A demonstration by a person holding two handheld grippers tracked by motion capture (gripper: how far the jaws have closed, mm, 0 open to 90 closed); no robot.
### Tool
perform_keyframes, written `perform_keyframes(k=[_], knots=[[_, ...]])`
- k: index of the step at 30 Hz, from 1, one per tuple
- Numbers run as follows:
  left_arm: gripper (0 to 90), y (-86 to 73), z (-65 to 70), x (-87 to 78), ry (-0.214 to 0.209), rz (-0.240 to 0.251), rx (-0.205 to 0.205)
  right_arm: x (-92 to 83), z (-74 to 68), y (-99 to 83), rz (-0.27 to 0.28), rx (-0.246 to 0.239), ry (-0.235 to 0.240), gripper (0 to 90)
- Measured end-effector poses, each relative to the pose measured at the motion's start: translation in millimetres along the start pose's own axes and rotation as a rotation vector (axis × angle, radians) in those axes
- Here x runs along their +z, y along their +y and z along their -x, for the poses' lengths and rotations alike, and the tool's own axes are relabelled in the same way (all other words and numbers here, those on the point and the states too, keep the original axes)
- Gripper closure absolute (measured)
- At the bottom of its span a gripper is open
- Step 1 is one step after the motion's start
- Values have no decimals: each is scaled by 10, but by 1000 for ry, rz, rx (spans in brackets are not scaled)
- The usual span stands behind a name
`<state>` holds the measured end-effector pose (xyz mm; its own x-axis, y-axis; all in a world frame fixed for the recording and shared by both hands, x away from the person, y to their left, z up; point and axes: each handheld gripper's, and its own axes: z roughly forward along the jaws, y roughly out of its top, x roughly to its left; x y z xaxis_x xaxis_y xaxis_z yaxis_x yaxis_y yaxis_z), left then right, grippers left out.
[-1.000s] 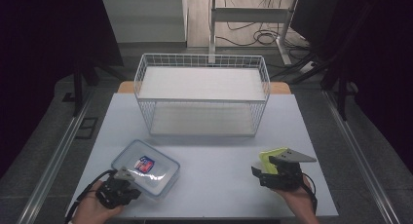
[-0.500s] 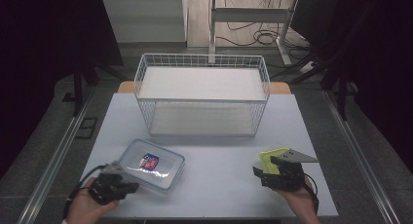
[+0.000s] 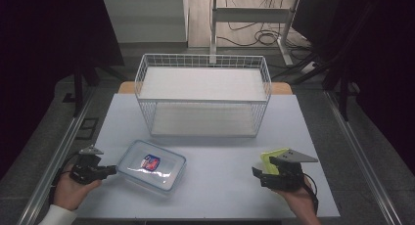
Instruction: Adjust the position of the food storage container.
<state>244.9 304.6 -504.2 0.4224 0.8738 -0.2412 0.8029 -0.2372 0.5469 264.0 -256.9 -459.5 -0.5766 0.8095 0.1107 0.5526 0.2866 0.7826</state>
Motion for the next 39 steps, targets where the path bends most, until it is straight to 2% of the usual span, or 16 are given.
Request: perform_keyframes(k=[3, 4, 5, 6, 7, 8, 9, 14, 21, 26, 31, 34, 35, 36, 38, 39], knots=[[900, 0, 50, 37, -17, -4, 5, -13, -1, 8, 6, 21, 10, 221], [900, 7, 136, 79, -17, -11, 23, -27, -30, 26, 8, 34, 10, 221], [900, 7, 136, 79, -17, -11, 23, -27, -30, 26, 8, 34, 10, 221], [900, 25, 224, 107, -33, -22, 40, -41, -63, 47, 11, 38, 16, 221], [900, 25, 224, 107, -33, -22, 40, -44, -79, 55, 15, 40, 19, 221], [900, 43, 311, 133, -47, -29, 56, -51, -99, 67, 16, 37, 23, 221], [900, 43, 311, 133, -47, -29, 56, -51, -99, 67, 16, 37, 23, 221], [900, 94, 557, 211, -74, -51, 92, -49, -210, 109, 10, 45, 45, 219], [900, 191, 759, 320, -90, -61, 107, -41, -249, 122, 12, 40, 50, 218], [900, 239, 958, 427, -151, -58, 103, -26, -278, 131, 11, 43, 69, 218], [900, 253, 1043, 457, -168, -70, 131, -17, -315, 144, 30, 59, 111, 214], [894, 255, 1027, 468, -189, -68, 120, -15, -324, 148, 29, 53, 114, 211], [873, 255, 1027, 468, -189, -68, 120, -14, -325, 148, 31, 53, 114, 210], [847, 238, 1005, 454, -187, -45, 93, -15, -329, 150, 33, 55, 116, 210], [796, 220, 961, 412, -151, -30, 97, -22, -343, 156, 42, 57, 127, 208], [762, 220, 961, 412, -151, -30, 97, -23, -355, 159, 47, 58, 134, 206]])
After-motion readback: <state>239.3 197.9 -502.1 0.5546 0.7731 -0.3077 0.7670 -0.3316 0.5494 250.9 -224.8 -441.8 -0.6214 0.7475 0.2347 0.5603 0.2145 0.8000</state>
